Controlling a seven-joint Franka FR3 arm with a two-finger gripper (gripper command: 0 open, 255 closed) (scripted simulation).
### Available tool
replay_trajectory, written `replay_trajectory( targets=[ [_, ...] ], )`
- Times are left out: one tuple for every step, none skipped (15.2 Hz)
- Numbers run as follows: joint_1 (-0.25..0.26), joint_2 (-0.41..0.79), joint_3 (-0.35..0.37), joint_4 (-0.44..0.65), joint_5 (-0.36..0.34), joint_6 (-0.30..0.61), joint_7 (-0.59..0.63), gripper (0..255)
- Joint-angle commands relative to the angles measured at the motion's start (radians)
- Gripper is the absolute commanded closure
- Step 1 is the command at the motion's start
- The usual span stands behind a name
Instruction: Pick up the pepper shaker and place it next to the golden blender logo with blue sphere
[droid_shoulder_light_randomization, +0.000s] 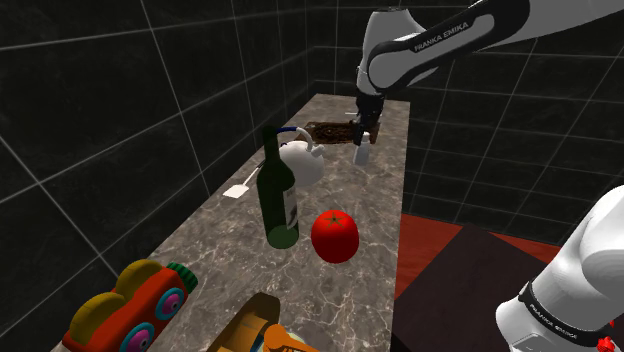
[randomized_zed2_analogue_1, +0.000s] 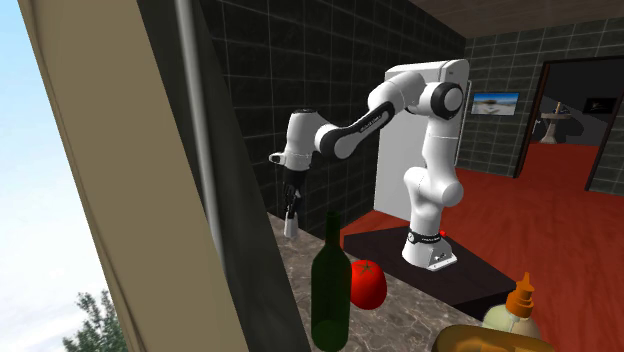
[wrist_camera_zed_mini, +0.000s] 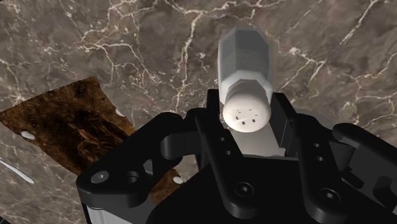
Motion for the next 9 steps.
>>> replay_trajectory(
  targets=[
    [0.000,-0.010,0.000,0.019,0.001,-0.028,-0.002,255],
    [0.001,-0.014,0.000,0.027,0.002,-0.042,-0.003,255],
    [0.001,-0.018,0.001,0.037,0.003,-0.055,-0.004,255],
    [0.001,-0.022,0.001,0.046,0.004,-0.068,-0.005,255],
    [0.001,-0.026,0.001,0.056,0.004,-0.081,-0.006,255],
    [0.001,-0.029,0.001,0.065,0.005,-0.095,-0.007,255],
    [0.001,-0.032,0.001,0.075,0.005,-0.108,-0.008,255],
    [0.001,-0.035,0.001,0.086,0.006,-0.121,-0.009,255],
    [0.001,-0.038,0.001,0.096,0.006,-0.134,-0.010,255]
  ],
)
